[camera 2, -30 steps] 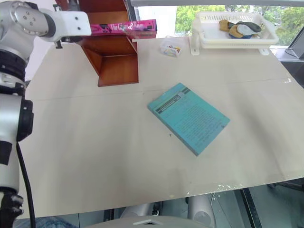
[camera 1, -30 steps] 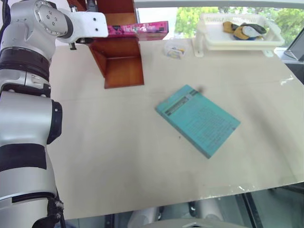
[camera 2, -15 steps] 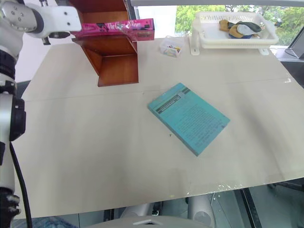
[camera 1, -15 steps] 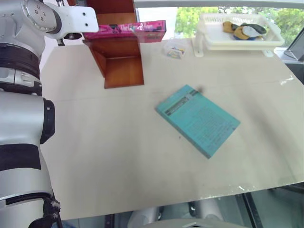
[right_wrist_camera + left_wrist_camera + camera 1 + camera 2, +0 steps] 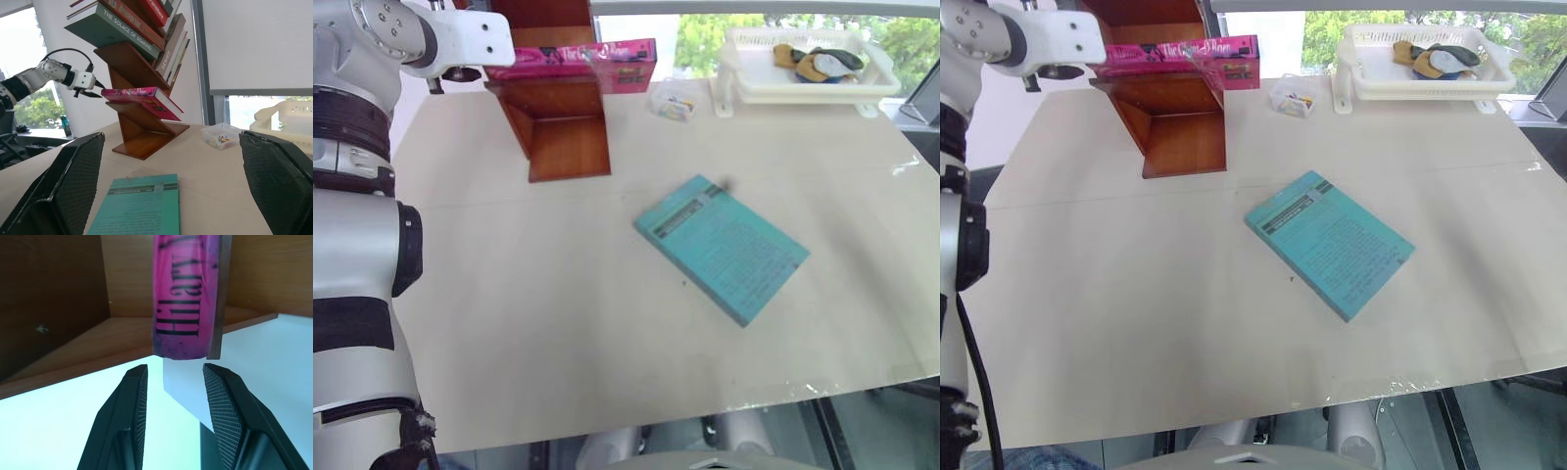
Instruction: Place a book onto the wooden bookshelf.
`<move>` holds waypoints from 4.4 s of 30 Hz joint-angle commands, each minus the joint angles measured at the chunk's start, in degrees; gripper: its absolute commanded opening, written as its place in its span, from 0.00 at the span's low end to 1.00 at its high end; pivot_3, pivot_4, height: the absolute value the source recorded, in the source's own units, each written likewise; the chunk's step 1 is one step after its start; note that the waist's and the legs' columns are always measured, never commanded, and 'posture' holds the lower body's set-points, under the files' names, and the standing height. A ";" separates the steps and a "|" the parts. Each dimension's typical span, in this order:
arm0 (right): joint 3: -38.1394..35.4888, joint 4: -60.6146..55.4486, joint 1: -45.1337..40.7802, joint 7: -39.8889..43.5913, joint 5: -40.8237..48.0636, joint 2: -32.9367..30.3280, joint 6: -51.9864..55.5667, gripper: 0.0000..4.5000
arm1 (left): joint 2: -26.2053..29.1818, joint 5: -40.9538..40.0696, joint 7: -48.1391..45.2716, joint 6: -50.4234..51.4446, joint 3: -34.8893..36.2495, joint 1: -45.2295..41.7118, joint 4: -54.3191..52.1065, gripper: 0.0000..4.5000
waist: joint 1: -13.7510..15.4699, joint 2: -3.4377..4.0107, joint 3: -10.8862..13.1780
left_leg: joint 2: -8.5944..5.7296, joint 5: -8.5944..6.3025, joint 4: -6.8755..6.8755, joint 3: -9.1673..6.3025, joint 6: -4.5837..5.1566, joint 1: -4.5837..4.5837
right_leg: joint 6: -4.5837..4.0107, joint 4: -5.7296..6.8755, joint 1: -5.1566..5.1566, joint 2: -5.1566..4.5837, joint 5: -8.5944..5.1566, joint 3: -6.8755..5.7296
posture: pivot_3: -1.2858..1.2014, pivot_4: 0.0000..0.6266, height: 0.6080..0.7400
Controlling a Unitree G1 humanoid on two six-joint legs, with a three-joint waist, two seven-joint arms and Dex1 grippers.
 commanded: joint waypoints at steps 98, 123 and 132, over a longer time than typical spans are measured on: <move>-4.19 -4.09 2.51 -2.59 2.08 0.62 -2.84 1.00 | 4.07 -0.76 -7.62 1.00 0.42 0.70 -5.42 0.87 | 0.03 -0.07 -0.03 | 0.09 -0.06 -0.08 0.32 0.09 0.60 | 0.01 -0.06 0.45 0.10 -0.01 0.33 | 0.52 0.24 1.00; -4.65 -6.24 5.37 -1.66 3.44 3.12 -2.69 1.00 | 6.78 -68.24 -22.79 43.44 41.83 69.33 -74.88 0.87 | -0.01 0.27 -0.23 | 0.16 -0.08 -0.18 0.30 0.08 0.79 | -0.01 -0.10 0.52 -0.22 -0.01 0.34 | 0.52 0.24 1.00; -3.67 -7.10 3.85 -2.26 5.33 3.74 -2.68 1.00 | 2.36 -66.30 -15.68 41.68 38.50 78.50 -70.14 0.87 | 0.50 0.26 -0.23 | 0.21 -0.07 -0.33 0.34 0.05 1.24 | -0.04 -0.26 0.94 -0.21 0.00 0.32 | 0.52 0.24 1.00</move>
